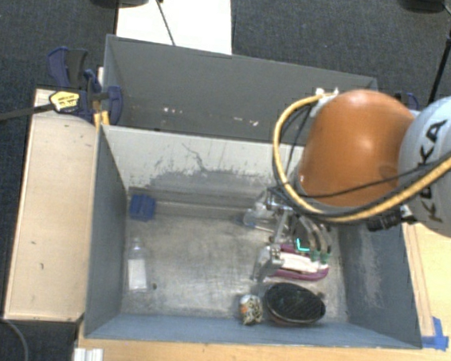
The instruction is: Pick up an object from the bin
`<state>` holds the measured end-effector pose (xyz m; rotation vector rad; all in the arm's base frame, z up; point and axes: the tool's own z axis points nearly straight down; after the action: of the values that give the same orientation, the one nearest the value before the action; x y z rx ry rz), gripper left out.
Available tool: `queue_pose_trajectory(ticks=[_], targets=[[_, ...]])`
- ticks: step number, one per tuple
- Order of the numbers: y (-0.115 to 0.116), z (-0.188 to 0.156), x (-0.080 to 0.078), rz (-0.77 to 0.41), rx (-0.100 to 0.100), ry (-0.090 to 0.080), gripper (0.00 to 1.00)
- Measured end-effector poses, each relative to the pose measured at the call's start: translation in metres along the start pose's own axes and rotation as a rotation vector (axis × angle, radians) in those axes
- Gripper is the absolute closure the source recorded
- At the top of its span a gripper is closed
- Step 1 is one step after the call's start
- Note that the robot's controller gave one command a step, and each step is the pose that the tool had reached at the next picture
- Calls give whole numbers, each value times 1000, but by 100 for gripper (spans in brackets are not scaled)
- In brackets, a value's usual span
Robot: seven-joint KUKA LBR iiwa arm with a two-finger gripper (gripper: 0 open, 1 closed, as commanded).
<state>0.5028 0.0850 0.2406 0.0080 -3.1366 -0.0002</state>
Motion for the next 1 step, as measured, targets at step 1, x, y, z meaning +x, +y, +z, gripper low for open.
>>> queue_pose_trajectory(ticks=[1], targets=[[-84, 113, -1, -104, 2, 0, 0]])
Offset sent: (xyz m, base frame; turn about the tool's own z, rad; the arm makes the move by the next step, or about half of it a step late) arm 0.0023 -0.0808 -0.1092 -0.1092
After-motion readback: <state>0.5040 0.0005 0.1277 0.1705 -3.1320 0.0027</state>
